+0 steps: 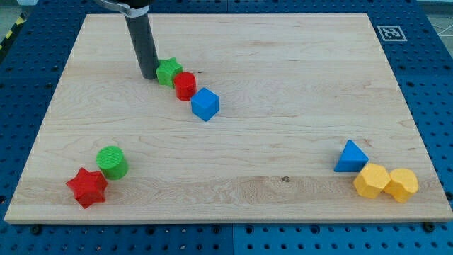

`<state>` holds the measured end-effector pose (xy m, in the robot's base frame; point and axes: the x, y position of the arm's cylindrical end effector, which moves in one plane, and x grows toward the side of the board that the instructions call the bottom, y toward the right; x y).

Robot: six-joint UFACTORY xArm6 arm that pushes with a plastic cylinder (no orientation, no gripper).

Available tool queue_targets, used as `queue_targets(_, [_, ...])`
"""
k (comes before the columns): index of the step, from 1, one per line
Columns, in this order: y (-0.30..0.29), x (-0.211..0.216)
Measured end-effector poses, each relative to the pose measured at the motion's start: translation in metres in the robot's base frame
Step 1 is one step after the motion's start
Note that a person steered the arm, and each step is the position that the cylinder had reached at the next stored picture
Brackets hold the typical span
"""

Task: Slide green star slightly left and a bit up towards top

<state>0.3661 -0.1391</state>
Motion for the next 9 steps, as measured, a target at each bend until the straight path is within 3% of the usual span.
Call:
queue_targets(4, [-0.043,0.018])
queue_targets(5, [-0.048,-0.005])
queue_targets(7, [-0.019,-0.051])
queue_targets(9, [0.045,-0.051])
